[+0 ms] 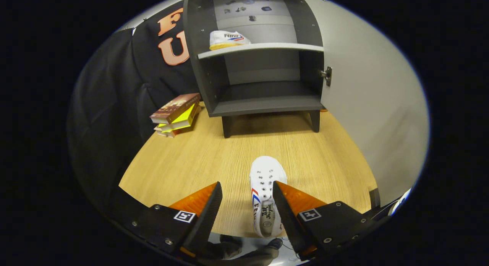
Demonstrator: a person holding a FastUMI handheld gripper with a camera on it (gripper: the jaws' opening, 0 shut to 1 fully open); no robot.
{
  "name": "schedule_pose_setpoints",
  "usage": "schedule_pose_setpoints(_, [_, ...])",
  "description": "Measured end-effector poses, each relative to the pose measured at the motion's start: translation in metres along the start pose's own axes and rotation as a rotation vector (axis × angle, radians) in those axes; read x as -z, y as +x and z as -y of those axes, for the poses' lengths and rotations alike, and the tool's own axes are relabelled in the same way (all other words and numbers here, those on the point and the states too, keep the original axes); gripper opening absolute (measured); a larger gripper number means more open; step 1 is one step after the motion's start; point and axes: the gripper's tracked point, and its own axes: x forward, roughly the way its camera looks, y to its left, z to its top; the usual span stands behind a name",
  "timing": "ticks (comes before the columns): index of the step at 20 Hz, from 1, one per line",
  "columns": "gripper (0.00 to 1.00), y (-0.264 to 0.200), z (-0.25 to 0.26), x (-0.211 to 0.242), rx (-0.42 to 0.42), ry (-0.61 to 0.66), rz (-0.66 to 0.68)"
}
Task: Open the shoe cabinet door, grab the shoes and put them into the shoe cabinet, then close the shoe cabinet door.
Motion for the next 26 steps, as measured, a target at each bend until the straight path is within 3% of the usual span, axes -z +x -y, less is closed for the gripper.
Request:
schedule_pose_setpoints(5, [0.66, 0.005, -0.002, 0.026, -0.010, 0.010, -0.088])
schedule_pose_setpoints(12, [0.57, 0.027, 0.013, 0.038, 0.080, -0.020, -0.070])
schedule_pose_setpoints(16, [0.41, 0.036, 0.020, 0.032, 0.157, 0.018, -0.013])
schedule_pose_setpoints(17, [0.29, 0.037, 0.020, 0.033, 0.165, 0.019, -0.012])
schedule_pose_setpoints(21, [0.07, 0.036, 0.014, 0.035, 0.120, 0.033, -0.066])
schedule_pose_setpoints(26, [0.02, 0.029, 0.013, 0.010, 0.085, 0.069, -0.080])
